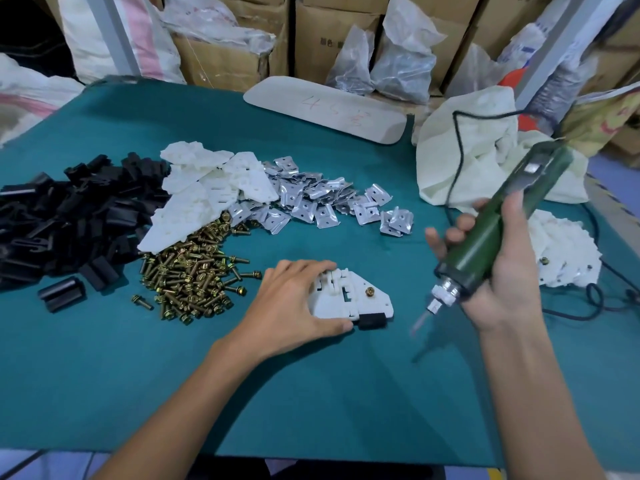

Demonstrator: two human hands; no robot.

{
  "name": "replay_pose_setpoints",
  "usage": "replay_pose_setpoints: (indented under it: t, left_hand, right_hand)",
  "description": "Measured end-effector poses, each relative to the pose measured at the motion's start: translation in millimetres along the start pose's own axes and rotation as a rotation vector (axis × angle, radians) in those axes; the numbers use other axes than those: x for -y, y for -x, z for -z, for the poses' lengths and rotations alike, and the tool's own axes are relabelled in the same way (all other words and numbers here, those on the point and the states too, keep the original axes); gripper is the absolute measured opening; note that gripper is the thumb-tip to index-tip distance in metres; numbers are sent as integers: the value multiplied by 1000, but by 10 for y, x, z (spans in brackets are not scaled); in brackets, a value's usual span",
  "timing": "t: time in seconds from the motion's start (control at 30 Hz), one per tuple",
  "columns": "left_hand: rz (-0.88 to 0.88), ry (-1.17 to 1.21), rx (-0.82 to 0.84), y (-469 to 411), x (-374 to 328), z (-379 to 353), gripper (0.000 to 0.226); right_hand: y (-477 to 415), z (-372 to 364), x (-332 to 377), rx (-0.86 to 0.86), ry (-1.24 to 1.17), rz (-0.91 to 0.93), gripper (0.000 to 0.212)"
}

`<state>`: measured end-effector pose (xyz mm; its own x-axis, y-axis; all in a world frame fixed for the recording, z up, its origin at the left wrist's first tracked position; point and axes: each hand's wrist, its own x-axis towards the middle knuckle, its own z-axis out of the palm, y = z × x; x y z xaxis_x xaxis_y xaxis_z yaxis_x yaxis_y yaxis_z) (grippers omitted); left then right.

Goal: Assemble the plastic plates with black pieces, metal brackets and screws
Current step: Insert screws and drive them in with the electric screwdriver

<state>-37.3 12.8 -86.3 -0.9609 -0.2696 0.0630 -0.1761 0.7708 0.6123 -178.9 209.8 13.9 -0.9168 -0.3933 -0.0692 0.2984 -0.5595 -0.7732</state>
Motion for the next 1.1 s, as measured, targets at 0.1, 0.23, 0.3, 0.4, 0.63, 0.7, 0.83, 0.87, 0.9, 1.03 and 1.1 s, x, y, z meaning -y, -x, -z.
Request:
replay_pose_setpoints:
  t: [0.1,0.23,0.3,0.4,0.63,0.7,0.83,0.87,0.9,1.03,1.1]
  left_hand:
    - [33,30,2,6,18,-22,96]
    - [16,5,7,-9,27,-25,97]
    - [13,11,-2,-11,23,-19,96]
    - [12,4,-3,-13,14,-17,97]
    - [18,18,4,-16,0,-2,97]
    - [14,15,-1,-12,2,-6,96]
    - [20,16,-4,-15,5,-10,97]
    - [17,18,-3,-16,5,-9,97]
    - [12,20,-5,-16,3,-8,97]
    - [7,44,-14,-7,-3,-1,96]
    - [4,55,-19,-4,-6,-1,95]
  right_hand:
    - [-67,-240,-47,19,43,98,32]
    - [-156,-460,-155,39,224,307,42]
    - [-173,-508,-251,55,284,386,31]
    - [-182,-525,-370,70,337,433,21]
    - [-243,-481,-448,73,433,453,24]
    - [-244,-471,-455,77,432,457,24]
    - [-224,-462,-496,82,481,476,25]
    - [-213,-468,-508,84,499,482,23]
    - [-202,-474,-515,90,516,489,20]
    - [-161,-501,-530,121,557,519,18]
    - [-152,-497,-528,125,568,520,20]
